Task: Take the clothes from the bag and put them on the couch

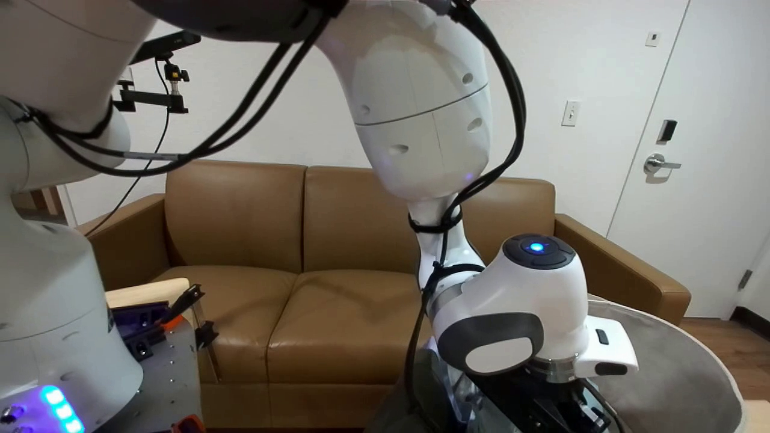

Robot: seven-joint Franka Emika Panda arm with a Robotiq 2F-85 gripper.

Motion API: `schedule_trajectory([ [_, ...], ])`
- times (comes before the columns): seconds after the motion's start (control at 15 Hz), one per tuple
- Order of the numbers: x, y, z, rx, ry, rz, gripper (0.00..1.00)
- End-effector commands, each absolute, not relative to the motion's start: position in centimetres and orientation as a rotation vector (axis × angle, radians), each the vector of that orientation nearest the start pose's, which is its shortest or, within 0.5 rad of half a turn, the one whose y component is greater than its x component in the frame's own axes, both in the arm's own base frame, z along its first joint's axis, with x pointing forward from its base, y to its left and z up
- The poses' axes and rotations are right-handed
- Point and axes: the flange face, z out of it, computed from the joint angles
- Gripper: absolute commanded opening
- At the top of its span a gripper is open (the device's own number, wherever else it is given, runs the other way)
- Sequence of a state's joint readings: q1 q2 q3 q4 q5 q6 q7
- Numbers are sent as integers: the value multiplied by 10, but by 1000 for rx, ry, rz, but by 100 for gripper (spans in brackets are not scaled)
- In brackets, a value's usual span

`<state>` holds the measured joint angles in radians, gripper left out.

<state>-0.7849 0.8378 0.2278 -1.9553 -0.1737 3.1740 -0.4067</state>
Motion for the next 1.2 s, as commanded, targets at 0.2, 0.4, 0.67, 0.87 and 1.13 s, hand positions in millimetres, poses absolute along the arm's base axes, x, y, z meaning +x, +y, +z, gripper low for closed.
schedule_trajectory([
  [0.2, 572, -307, 172, -3081, 84, -871, 7],
  [0.4, 596, -290, 220, -3031, 32, -1014, 9],
  [0.67, 617, -261, 296, -2961, -72, -1216, 10],
  [0.87, 625, -258, 293, -2952, -26, -1214, 11],
  [1.13, 643, -254, 320, -2964, -64, -1276, 9],
])
